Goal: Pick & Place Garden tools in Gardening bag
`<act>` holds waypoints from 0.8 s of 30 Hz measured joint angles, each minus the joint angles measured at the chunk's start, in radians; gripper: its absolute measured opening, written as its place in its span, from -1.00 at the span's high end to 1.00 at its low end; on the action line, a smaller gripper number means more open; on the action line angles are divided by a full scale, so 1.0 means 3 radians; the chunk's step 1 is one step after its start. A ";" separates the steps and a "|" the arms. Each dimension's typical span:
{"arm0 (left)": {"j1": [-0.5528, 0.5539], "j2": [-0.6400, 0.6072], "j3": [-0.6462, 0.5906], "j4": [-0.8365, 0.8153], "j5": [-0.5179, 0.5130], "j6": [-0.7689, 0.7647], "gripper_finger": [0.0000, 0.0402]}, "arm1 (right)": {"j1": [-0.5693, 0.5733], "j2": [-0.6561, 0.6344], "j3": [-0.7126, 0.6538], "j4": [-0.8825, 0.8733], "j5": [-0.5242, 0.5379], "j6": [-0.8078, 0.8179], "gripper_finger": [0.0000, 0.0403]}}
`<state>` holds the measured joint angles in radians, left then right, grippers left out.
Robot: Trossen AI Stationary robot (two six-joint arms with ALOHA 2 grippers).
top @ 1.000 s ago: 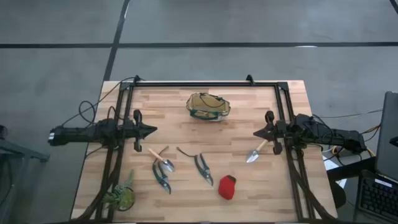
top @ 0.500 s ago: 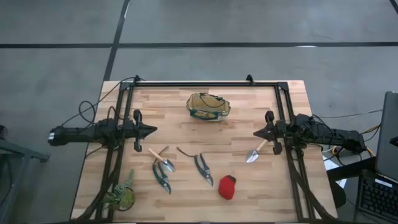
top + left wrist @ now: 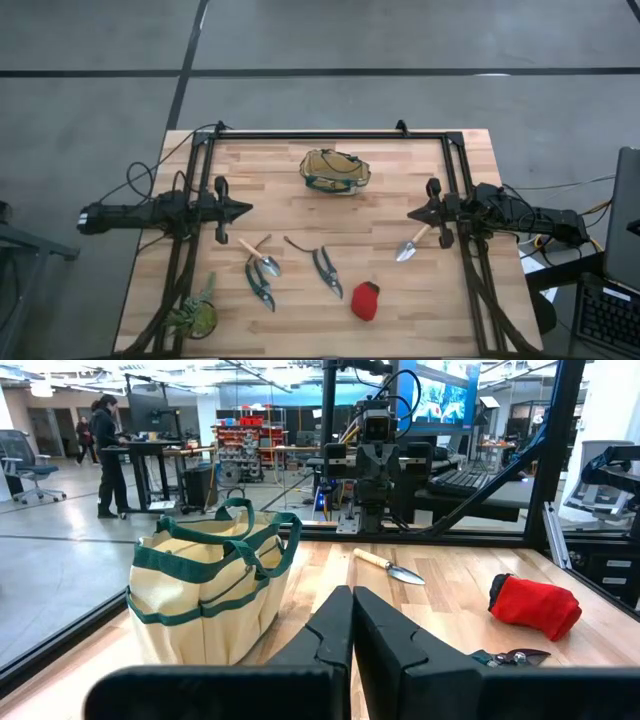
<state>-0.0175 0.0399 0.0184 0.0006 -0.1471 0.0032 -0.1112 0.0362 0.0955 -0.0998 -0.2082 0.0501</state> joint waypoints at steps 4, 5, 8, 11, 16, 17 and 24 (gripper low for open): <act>0.0000 0.0000 0.0000 0.0000 -0.0001 0.0000 0.93 | -0.0001 0.0000 -0.0001 0.0024 0.0000 -0.0014 0.96; -0.0001 0.0000 -0.0001 -0.0001 -0.0001 0.0000 0.93 | -0.0001 0.0001 0.0000 0.0043 0.0000 -0.0016 0.96; 0.0000 0.0000 0.0000 0.0000 0.0000 0.0000 0.93 | 0.0000 0.0000 0.0000 0.0055 -0.0001 0.0136 0.96; -0.0001 0.0001 -0.0001 0.0000 0.0000 0.0000 0.93 | -0.0001 0.0001 -0.0001 0.0146 0.0003 0.0372 0.96; -0.0001 0.0000 0.0000 0.0000 -0.0001 0.0000 0.93 | 0.0006 0.0002 -0.0001 0.0516 -0.0003 0.0422 0.96; -0.0001 0.0000 0.0000 -0.0001 -0.0001 0.0000 0.93 | 0.0006 0.0002 -0.0001 0.0611 -0.0008 0.0485 0.96; -0.0001 0.0001 -0.0001 -0.0001 0.0000 -0.0001 0.93 | 0.0008 0.0089 -0.0001 0.0883 -0.0017 0.0716 0.96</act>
<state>-0.0177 0.0400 0.0181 0.0004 -0.1471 0.0031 -0.1089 0.0628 0.0952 0.1651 -0.2133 0.2650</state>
